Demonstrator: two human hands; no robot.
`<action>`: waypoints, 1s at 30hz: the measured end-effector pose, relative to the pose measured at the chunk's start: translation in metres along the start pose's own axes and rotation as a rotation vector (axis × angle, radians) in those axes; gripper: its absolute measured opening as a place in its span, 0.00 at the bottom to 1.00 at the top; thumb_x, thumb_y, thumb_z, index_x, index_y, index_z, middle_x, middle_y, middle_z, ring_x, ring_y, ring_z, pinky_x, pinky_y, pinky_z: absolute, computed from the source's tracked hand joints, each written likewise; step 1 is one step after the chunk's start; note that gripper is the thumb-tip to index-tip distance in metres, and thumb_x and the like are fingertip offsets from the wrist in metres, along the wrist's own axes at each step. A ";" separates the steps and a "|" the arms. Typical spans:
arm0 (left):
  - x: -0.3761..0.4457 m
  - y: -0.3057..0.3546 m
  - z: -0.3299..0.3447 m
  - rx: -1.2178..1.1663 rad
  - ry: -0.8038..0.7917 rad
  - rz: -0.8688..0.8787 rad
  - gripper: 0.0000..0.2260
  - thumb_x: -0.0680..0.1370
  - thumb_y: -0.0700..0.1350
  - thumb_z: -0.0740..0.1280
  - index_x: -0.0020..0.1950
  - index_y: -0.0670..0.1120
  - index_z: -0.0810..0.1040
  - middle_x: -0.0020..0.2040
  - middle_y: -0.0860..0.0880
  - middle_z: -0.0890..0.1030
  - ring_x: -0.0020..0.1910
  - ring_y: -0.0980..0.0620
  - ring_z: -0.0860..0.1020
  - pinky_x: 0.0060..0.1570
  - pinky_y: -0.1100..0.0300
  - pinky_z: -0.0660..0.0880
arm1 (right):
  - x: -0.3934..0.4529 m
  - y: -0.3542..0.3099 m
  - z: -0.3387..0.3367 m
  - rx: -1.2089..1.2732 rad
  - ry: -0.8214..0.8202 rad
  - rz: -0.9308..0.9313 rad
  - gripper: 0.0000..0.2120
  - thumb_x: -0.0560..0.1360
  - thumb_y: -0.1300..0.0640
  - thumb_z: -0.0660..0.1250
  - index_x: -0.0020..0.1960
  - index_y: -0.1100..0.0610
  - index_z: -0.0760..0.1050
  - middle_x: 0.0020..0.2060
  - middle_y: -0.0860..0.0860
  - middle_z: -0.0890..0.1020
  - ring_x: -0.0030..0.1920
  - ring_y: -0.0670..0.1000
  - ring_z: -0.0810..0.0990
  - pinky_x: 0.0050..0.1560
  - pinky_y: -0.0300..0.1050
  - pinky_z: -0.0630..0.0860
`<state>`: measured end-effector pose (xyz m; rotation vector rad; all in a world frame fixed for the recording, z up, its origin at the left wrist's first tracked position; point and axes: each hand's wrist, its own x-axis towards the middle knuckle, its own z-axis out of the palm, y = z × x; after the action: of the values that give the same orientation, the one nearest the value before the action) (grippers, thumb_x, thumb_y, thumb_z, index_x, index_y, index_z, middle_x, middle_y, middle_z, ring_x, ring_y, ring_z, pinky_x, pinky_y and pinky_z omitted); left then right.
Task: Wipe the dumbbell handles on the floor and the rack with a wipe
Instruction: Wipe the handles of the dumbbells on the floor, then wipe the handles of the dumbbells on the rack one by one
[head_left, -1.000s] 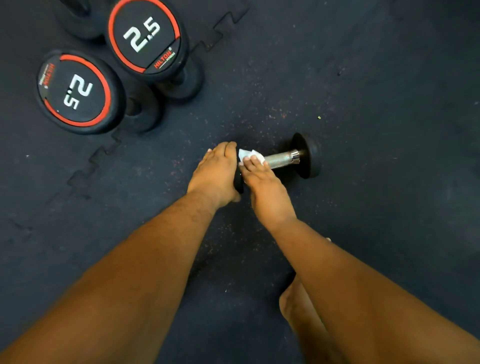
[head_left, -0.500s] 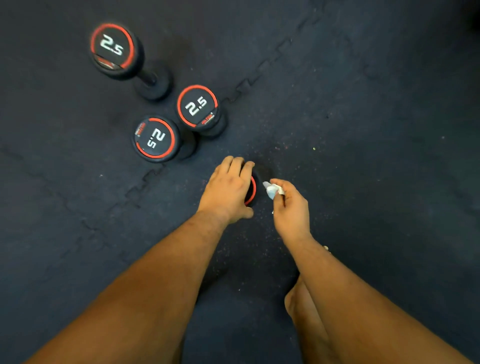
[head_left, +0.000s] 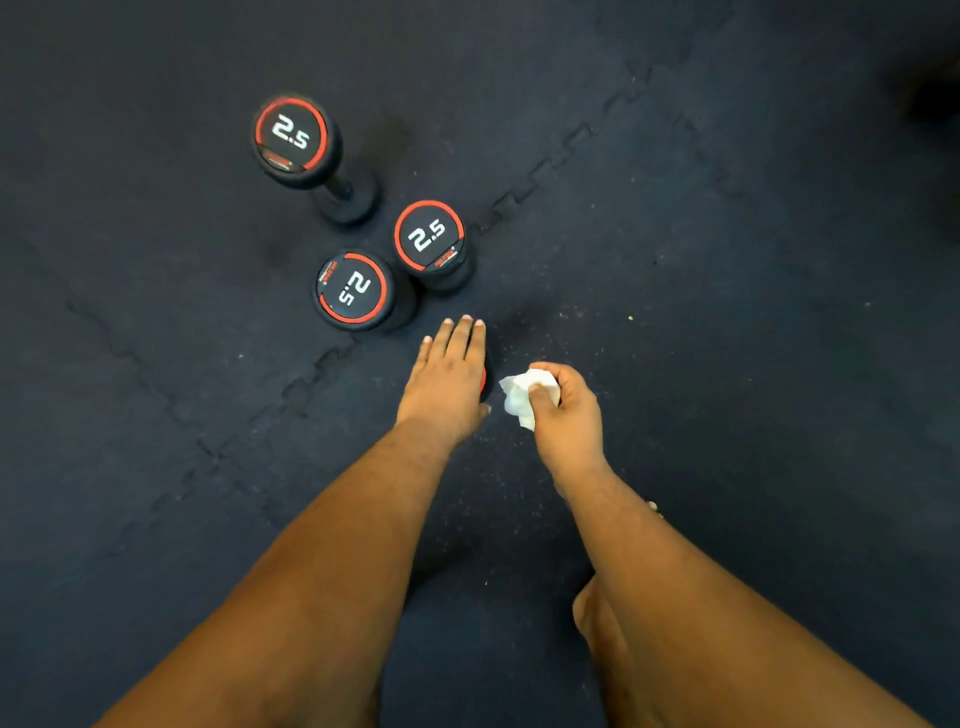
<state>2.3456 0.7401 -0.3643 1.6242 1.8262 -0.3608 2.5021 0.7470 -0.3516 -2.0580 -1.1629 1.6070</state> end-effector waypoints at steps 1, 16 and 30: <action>-0.008 0.006 -0.015 -0.114 0.004 -0.040 0.44 0.78 0.53 0.72 0.84 0.44 0.47 0.84 0.46 0.50 0.83 0.45 0.48 0.81 0.48 0.49 | -0.010 -0.011 -0.007 0.036 0.014 0.004 0.11 0.77 0.60 0.65 0.57 0.49 0.78 0.50 0.43 0.82 0.51 0.44 0.81 0.54 0.45 0.80; -0.292 0.137 -0.300 -0.918 0.079 0.024 0.04 0.77 0.44 0.74 0.44 0.52 0.83 0.37 0.53 0.84 0.33 0.59 0.79 0.38 0.54 0.79 | -0.308 -0.238 -0.199 0.308 0.020 -0.050 0.09 0.78 0.57 0.72 0.56 0.58 0.78 0.46 0.53 0.86 0.46 0.52 0.86 0.42 0.48 0.84; -0.451 0.225 -0.455 -0.771 -0.086 0.726 0.10 0.80 0.45 0.71 0.62 0.49 0.82 0.47 0.46 0.85 0.36 0.54 0.79 0.37 0.56 0.80 | -0.570 -0.304 -0.285 0.410 0.724 -0.354 0.03 0.78 0.58 0.71 0.51 0.55 0.80 0.44 0.49 0.85 0.43 0.46 0.84 0.37 0.41 0.81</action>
<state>2.4355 0.7067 0.3084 1.5147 0.9873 0.5267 2.6021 0.5941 0.3305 -1.7844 -0.7831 0.7409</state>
